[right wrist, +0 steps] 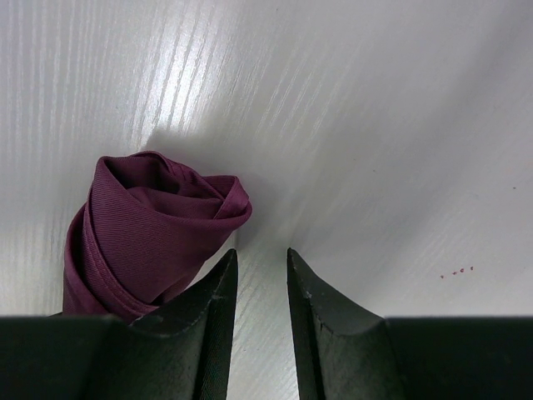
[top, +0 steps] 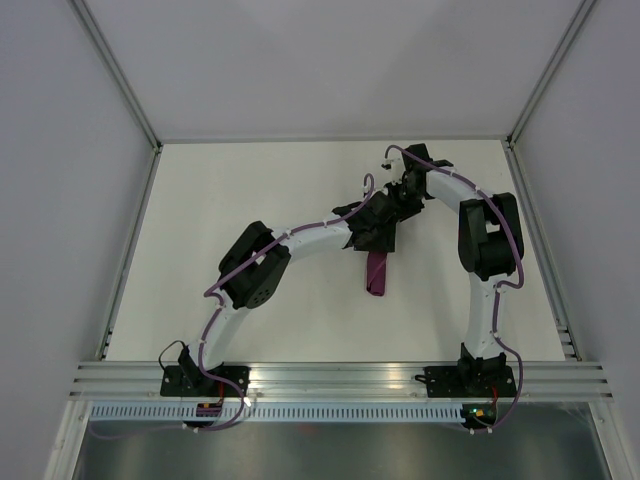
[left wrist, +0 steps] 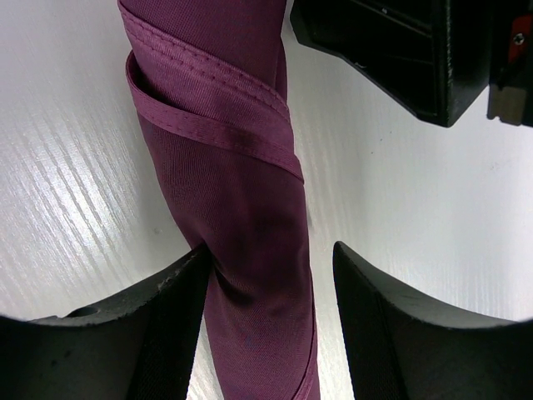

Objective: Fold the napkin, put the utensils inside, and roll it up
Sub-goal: Roll the napkin with the utensil

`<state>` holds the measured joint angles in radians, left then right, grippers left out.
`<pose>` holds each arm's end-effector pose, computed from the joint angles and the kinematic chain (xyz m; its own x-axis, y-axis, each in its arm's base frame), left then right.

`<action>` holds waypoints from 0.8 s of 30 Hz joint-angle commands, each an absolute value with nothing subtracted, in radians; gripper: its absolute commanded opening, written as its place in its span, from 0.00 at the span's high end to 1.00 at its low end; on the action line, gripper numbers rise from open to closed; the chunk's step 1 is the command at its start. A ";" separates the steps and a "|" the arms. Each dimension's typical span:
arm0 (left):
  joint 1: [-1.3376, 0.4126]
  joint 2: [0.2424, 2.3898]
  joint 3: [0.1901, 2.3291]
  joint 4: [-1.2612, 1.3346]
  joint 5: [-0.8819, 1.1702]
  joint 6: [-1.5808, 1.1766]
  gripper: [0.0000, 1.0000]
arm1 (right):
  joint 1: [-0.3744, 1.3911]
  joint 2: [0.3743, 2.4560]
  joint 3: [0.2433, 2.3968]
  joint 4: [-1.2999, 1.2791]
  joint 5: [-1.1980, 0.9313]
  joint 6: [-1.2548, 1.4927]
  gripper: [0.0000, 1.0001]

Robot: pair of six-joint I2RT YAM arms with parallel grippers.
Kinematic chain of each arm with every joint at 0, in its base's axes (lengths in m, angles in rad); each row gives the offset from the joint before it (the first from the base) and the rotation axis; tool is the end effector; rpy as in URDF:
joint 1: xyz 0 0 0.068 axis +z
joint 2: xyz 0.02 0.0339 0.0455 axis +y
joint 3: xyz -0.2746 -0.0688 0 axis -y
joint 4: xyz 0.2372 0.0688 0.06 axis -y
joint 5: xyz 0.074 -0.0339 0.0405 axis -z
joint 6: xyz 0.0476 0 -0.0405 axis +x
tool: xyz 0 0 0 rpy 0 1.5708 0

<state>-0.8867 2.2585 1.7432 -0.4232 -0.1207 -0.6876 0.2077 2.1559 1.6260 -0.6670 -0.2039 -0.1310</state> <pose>0.3216 -0.3854 0.1632 -0.8537 0.0499 -0.5184 0.2362 0.9242 -0.3000 0.4390 0.1024 0.1620 -0.8673 -0.3135 -0.3867 -0.3909 0.9098 0.1392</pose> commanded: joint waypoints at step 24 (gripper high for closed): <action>-0.913 2.224 1.743 -0.549 -0.184 -0.577 0.01 | 0.213 2.154 1.618 -0.696 -0.181 -0.121 0.72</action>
<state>-0.9058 2.2467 1.7451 -0.4564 -0.1677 -0.6239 0.2077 2.1559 1.6257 -0.6670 -0.2043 -0.1318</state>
